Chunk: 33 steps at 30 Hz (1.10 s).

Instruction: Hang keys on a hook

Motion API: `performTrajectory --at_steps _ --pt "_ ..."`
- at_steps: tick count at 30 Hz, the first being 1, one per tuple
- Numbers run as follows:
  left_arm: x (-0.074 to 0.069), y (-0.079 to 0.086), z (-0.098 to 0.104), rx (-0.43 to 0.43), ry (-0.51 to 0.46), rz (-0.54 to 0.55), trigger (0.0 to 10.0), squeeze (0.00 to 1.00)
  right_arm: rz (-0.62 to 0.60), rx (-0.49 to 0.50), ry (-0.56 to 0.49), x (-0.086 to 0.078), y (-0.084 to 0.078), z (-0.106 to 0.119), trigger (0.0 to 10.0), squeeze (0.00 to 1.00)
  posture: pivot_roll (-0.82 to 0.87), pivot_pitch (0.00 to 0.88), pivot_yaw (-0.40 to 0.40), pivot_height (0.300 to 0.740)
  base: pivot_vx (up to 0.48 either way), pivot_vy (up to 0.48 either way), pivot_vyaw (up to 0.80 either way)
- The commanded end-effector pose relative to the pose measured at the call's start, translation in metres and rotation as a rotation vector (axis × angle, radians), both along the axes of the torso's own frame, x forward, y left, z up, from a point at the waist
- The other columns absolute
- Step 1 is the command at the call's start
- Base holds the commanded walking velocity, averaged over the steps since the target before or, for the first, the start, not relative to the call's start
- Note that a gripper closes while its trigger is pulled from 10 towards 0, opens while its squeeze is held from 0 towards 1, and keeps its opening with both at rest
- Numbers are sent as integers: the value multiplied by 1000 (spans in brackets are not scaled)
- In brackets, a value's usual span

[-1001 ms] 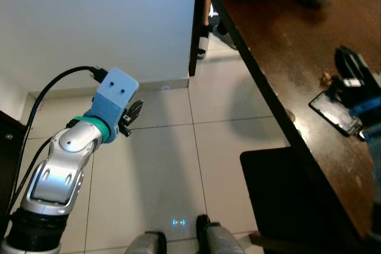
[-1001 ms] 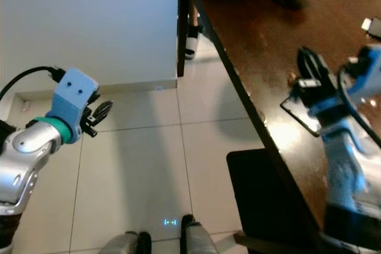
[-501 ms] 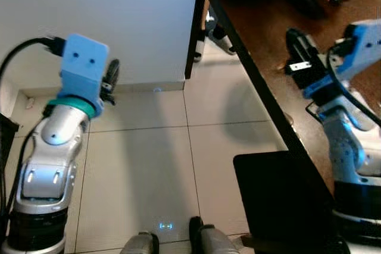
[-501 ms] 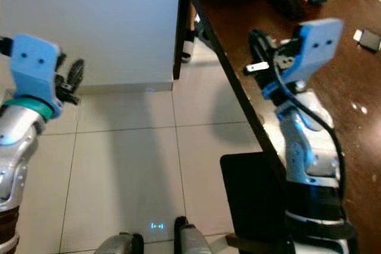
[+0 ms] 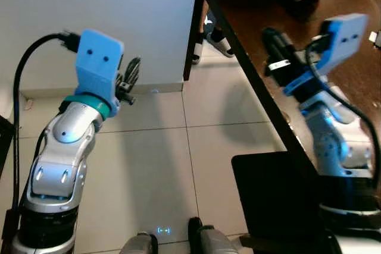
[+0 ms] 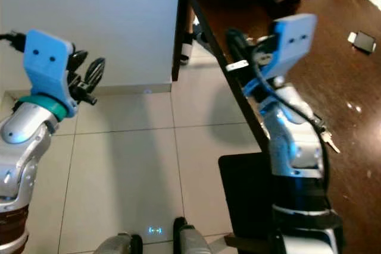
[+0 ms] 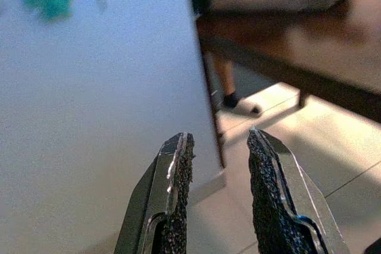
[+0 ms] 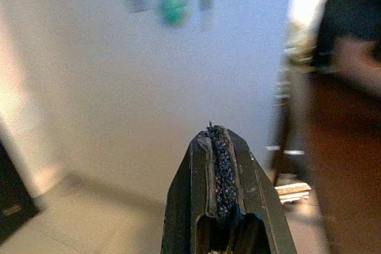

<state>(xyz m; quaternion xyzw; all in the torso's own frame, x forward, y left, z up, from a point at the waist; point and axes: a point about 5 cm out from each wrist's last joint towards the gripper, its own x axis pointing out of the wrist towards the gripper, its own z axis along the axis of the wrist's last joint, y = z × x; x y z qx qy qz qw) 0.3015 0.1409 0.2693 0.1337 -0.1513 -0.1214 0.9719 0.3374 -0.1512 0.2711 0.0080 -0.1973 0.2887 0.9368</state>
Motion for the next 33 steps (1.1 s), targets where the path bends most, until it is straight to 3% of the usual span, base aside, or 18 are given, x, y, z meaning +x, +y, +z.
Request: performTrajectory --at_steps 1,5,6,8,9,15,16,23,28,33 --pt "3 -17 6 1 -11 -80 10000 110 140 -29 6 0 22 1 10000 0 87 167 -6 740 0 0 0" --pt "6 -26 14 -13 -24 -108 10000 220 208 -45 9 1 35 1 10000 0 97 171 -16 740 0 0 0" --pt "7 -29 16 -10 -26 -118 10000 855 230 -51 5 1 40 1 10000 0 102 174 -16 740 0 0 0" --pt "7 -31 17 -6 -27 -125 10000 855 244 -56 3 1 43 2 10000 0 102 174 -16 740 0 0 0" --pt "8 -32 16 5 -21 -136 10000 1000 268 -60 -5 1 47 3 10000 0 103 175 -17 740 0 0 0" --pt "7 -33 12 34 3 -152 10000 1000 335 -57 -46 0 60 14 10000 0 108 176 -19 740 0 0 0" --pt "6 -32 10 36 18 -151 10000 0 355 -51 -70 -1 64 20 10000 0 114 177 -23 740 0 0 0" --pt "2 -31 7 4 66 -209 10000 0 383 -54 -101 -5 67 27 10000 0 109 176 -21 740 0 0 0" --pt "-8 -25 -2 3 166 -333 10000 0 376 -75 -103 -5 64 23 10000 0 109 178 -11 740 0 0 0" --pt "-10 -28 0 -21 169 -360 10000 0 377 -72 -101 -4 64 23 10000 0 113 178 -10 740 0 0 0"
